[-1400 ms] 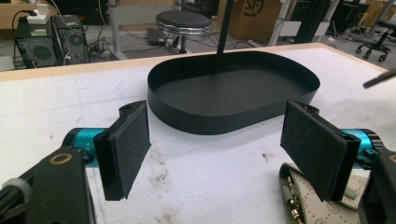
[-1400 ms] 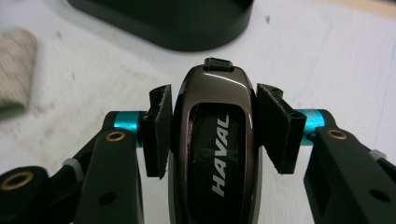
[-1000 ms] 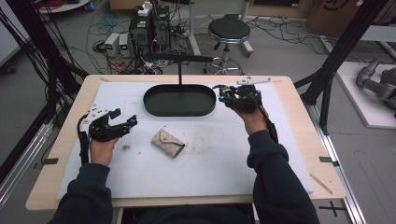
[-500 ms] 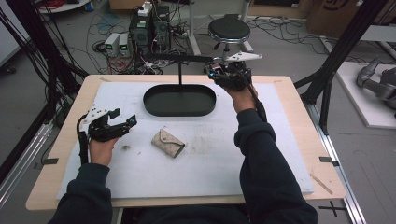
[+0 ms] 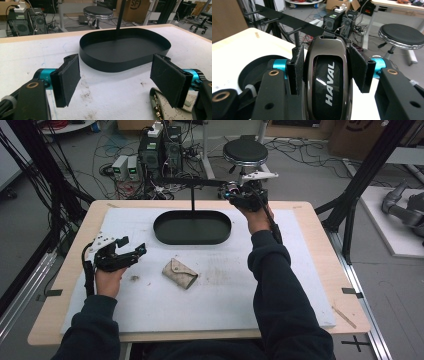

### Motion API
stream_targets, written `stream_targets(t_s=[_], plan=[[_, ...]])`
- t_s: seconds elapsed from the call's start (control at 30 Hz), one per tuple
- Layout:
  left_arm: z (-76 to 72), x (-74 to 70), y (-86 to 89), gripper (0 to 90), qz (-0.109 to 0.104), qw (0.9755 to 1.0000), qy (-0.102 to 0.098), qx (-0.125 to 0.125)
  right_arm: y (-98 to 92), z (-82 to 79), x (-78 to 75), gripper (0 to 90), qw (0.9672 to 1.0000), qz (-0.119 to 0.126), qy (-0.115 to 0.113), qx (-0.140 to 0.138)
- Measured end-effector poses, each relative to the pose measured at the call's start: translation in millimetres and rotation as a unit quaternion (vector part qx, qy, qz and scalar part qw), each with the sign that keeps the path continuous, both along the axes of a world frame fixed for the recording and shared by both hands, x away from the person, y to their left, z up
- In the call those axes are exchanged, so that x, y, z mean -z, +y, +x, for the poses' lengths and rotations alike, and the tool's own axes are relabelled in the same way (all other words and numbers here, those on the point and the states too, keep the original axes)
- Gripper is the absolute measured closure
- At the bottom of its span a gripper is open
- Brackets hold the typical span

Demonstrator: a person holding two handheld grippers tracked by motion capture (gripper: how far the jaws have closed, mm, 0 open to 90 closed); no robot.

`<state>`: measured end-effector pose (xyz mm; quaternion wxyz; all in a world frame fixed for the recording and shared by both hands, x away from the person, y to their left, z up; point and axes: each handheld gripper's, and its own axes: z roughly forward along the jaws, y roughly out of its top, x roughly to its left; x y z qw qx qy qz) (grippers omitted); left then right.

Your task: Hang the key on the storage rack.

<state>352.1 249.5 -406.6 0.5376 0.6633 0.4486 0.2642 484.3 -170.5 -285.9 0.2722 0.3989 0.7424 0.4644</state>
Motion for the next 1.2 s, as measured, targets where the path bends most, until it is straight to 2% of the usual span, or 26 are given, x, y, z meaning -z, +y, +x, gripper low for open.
stream_targets(t_s=[0.23, 0.33, 0.37, 0.4, 0.57, 0.7, 0.8, 0.93, 1.1, 1.2], plan=[[0.0, 0.1, 0.2, 23.7, -0.004, 1.0000, 0.000, 0.001, -2.6, 9.4, 7.8, 49.7, 0.9994, -0.020, 0.018, 0.022], [0.1, 0.1, 0.7, 23.7, -0.004, 1.0000, 0.000, 0.000, -1.4, 13.7, 15.7, 49.7, 0.9973, -0.053, 0.037, 0.033], [0.1, 0.1, 0.8, 23.7, -0.004, 1.0000, 0.000, 0.000, -1.4, 13.7, 15.7, 49.7, 0.9973, -0.053, 0.037, 0.033], [0.0, -0.1, 1.0, 23.7, -0.002, 1.0000, 0.000, 0.001, 0.6, 15.3, 21.5, 49.6, 0.9951, -0.078, 0.047, 0.038], [-0.3, -0.2, 0.4, 23.7, -0.004, 1.0000, 0.000, 0.001, 5.5, 21.3, 36.8, 49.7, 0.9924, -0.097, 0.065, 0.039], [-0.3, -0.2, 0.4, 23.7, -0.004, 1.0000, 0.000, 0.001, 8.4, 25.2, 44.8, 49.6, 0.9915, -0.103, 0.071, 0.036], [-0.8, -0.7, 0.8, 23.7, -0.005, 1.0000, -0.002, 0.000, 10.9, 28.7, 54.9, 49.5, 0.9921, -0.092, 0.078, 0.034], [-0.9, -0.7, 1.4, 23.7, -0.005, 1.0000, -0.001, 0.000, 11.0, 28.3, 61.4, 49.2, 0.9923, -0.090, 0.078, 0.032], [-1.2, -0.9, 1.0, 23.7, -0.003, 1.0000, -0.002, 0.000, 7.6, 27.2, 60.5, 49.0, 0.9921, -0.096, 0.077, 0.027], [-1.2, -1.0, 1.2, 23.7, -0.005, 1.0000, -0.003, 0.000, 1.3, 21.0, 51.2, 48.2, 0.9944, -0.087, 0.055, 0.024]])
